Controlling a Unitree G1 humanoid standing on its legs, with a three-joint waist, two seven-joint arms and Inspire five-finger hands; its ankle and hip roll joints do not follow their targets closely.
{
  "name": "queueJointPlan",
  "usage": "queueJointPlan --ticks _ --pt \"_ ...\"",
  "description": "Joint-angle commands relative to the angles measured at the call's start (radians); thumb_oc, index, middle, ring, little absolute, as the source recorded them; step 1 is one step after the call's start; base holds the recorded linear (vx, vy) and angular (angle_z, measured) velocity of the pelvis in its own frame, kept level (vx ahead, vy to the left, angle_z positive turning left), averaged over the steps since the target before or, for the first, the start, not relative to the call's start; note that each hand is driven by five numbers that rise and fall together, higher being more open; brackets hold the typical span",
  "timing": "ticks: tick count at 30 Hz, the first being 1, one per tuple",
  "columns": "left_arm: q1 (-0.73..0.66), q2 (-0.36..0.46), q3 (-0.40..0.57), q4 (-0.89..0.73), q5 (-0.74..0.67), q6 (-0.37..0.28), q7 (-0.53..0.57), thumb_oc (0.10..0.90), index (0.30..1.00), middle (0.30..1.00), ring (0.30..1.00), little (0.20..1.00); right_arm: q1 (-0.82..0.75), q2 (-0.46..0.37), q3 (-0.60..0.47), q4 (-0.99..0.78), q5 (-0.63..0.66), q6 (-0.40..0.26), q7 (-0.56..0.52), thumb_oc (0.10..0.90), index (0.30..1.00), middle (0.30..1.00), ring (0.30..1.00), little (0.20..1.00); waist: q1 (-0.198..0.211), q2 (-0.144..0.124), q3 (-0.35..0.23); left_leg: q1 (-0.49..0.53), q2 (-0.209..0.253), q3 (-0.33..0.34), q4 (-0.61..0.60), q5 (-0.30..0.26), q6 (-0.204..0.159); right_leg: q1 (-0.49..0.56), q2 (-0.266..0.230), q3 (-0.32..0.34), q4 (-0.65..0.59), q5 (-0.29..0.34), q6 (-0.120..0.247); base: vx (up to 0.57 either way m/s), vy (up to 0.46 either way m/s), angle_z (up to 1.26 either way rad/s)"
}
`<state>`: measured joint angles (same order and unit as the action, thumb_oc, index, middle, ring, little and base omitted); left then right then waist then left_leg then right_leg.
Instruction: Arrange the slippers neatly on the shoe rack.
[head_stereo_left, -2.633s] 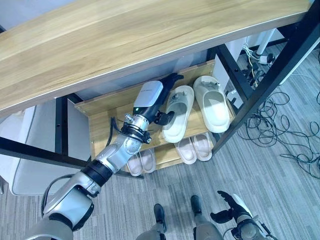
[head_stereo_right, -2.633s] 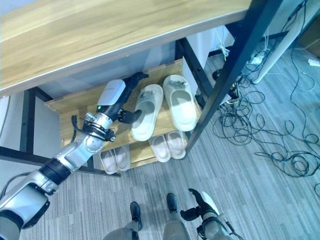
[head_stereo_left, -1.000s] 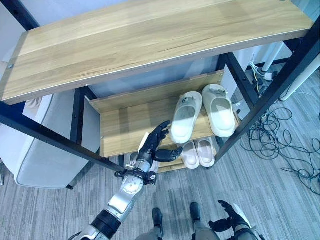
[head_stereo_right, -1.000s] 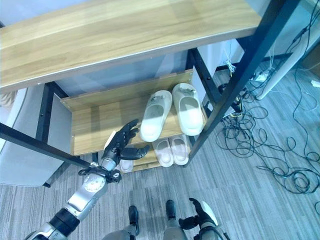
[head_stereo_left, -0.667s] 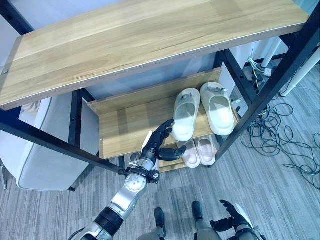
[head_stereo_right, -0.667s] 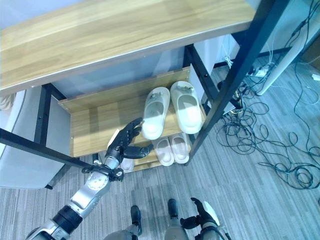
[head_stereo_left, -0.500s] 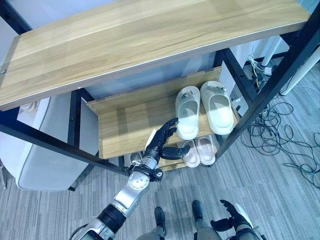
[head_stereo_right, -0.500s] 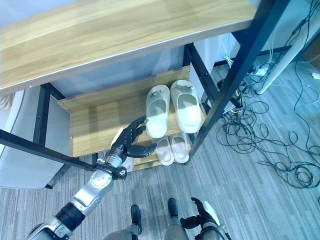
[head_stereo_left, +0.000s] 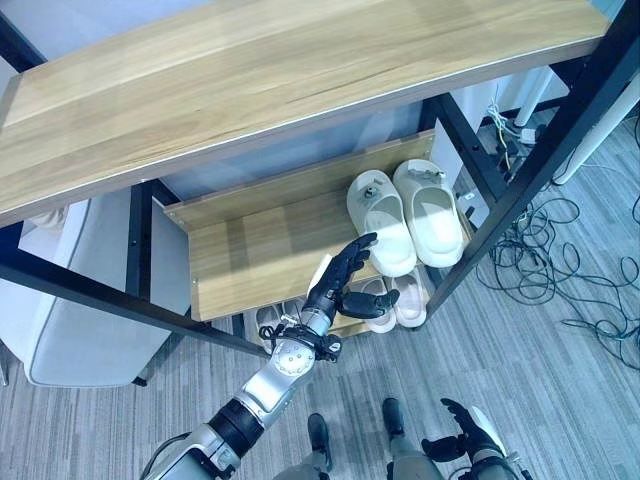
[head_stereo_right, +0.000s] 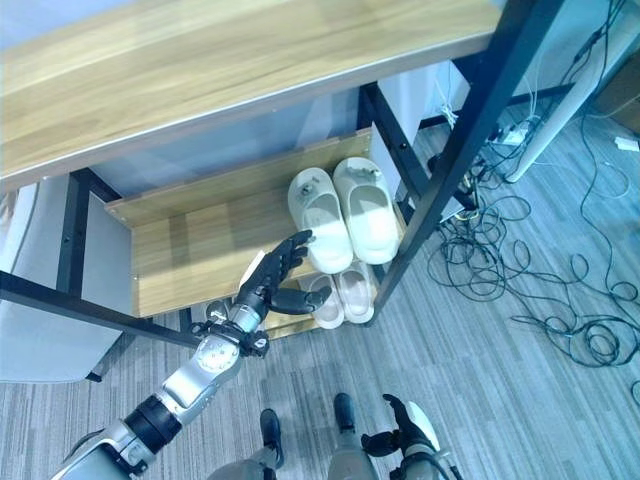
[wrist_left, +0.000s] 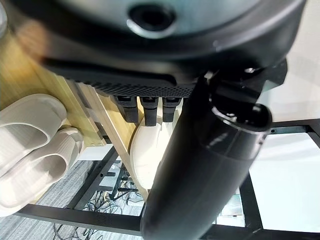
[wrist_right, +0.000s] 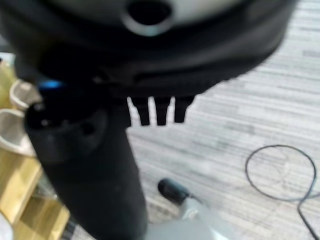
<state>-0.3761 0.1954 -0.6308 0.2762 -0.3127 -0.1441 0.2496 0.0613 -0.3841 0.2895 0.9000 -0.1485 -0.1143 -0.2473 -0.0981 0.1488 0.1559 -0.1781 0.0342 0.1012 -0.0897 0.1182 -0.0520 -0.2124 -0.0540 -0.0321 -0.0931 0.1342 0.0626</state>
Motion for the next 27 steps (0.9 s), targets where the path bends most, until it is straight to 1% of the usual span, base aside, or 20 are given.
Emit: queueJointPlan --ticks 1,6,7,10,13,17,18,23,25,26,27 --pt "-0.162 -0.079 -0.017 0.032 0.055 -0.067 -0.029 0.800 0.900 0.900 0.900 0.900 0.018 -0.029 0.015 -0.018 0.016 -0.038 -0.019 0.800 0.900 0.900 0.900 0.900 -0.026 -0.044 -0.012 0.040 -0.022 -0.013 0.002 -0.101 -0.014 0.024 -0.038 -0.060 0.006 -0.114 0.042 0.02 -0.035 0.07" --pt "-0.163 -0.038 0.005 0.003 0.070 -0.065 -0.036 0.800 0.900 0.900 0.900 0.900 0.009 -0.015 0.021 0.003 0.011 -0.033 -0.012 0.800 0.900 0.900 0.900 0.900 -0.014 -0.056 -0.027 0.050 -0.019 -0.028 0.002 -0.101 -0.017 0.048 -0.035 -0.081 0.006 -0.121 0.041 0.01 -0.020 0.13" --pt "-0.159 -0.014 0.021 -0.023 0.067 -0.070 -0.041 0.800 0.900 0.900 0.900 0.900 0.007 -0.011 0.022 0.008 0.009 -0.031 -0.006 0.800 0.900 0.900 0.900 0.900 -0.005 -0.061 -0.034 0.054 -0.018 -0.033 0.002 -0.101 -0.018 0.058 -0.036 -0.090 0.006 -0.122 0.040 0.01 -0.006 0.19" --pt "-0.144 0.029 0.045 -0.084 0.046 -0.071 -0.055 0.800 0.900 0.900 0.900 0.900 0.002 -0.003 0.026 0.011 0.002 -0.025 0.004 0.800 0.900 0.900 0.900 0.900 0.008 -0.072 -0.046 0.061 -0.017 -0.045 0.002 -0.100 -0.020 0.075 -0.037 -0.111 0.006 -0.125 0.041 0.00 0.004 0.18" --pt "-0.122 0.072 0.078 -0.143 0.026 -0.077 -0.070 0.800 0.900 0.900 0.900 0.900 -0.003 0.013 0.028 0.019 -0.001 -0.020 0.011 0.800 0.900 0.900 0.900 0.900 0.029 -0.084 -0.058 0.066 -0.018 -0.060 0.002 -0.099 -0.023 0.094 -0.040 -0.133 0.006 -0.127 0.040 0.00 0.009 0.25" --pt "-0.042 0.117 0.119 -0.225 -0.025 -0.073 -0.109 0.800 0.900 0.900 0.900 0.900 -0.013 0.037 0.024 0.036 0.001 -0.010 0.017 0.800 0.900 0.900 0.900 0.900 0.066 -0.102 -0.073 0.071 -0.020 -0.098 0.002 -0.094 -0.029 0.121 -0.044 -0.178 0.006 -0.133 0.036 -0.01 -0.006 0.29" --pt "0.000 0.140 0.133 -0.260 -0.043 -0.068 -0.136 0.800 0.900 0.900 0.900 0.900 -0.012 0.047 0.016 0.042 0.002 -0.005 0.020 0.800 0.900 0.900 0.900 0.900 0.086 -0.110 -0.081 0.070 -0.023 -0.119 0.002 -0.090 -0.033 0.134 -0.047 -0.206 0.006 -0.136 0.033 -0.02 -0.014 0.45" --pt "0.153 0.198 0.180 -0.319 -0.072 -0.047 -0.207 0.800 0.900 0.900 0.900 0.900 -0.021 0.068 0.006 0.077 0.002 0.006 0.029 0.800 0.900 0.900 0.900 0.900 0.139 -0.132 -0.094 0.072 -0.029 -0.177 0.002 -0.083 -0.039 0.174 -0.052 -0.278 0.006 -0.145 0.029 0.00 -0.005 0.48" --pt "0.157 0.200 0.181 -0.322 -0.073 -0.045 -0.207 0.800 0.900 0.900 0.900 0.900 -0.020 0.069 0.008 0.078 0.002 0.006 0.028 0.800 0.900 0.900 0.900 0.900 0.136 -0.133 -0.095 0.072 -0.030 -0.180 0.002 -0.083 -0.039 0.175 -0.052 -0.280 0.006 -0.146 0.029 0.01 0.003 0.43" --pt "0.235 0.221 0.204 -0.324 -0.083 -0.036 -0.236 0.800 0.900 0.900 0.900 0.900 -0.028 0.071 0.006 0.090 0.002 0.009 0.033 0.800 0.900 0.900 0.900 0.900 0.157 -0.141 -0.097 0.077 -0.032 -0.193 0.002 -0.082 -0.039 0.191 -0.051 -0.296 0.006 -0.149 0.028 0.02 0.012 0.33" --pt "0.274 0.231 0.216 -0.323 -0.083 -0.030 -0.252 0.800 0.900 0.900 0.900 0.900 -0.029 0.072 0.004 0.096 0.002 0.011 0.036 0.800 0.900 0.900 0.900 0.900 0.168 -0.145 -0.100 0.079 -0.033 -0.200 0.002 -0.082 -0.038 0.197 -0.052 -0.304 0.006 -0.151 0.027 0.04 0.024 0.18"
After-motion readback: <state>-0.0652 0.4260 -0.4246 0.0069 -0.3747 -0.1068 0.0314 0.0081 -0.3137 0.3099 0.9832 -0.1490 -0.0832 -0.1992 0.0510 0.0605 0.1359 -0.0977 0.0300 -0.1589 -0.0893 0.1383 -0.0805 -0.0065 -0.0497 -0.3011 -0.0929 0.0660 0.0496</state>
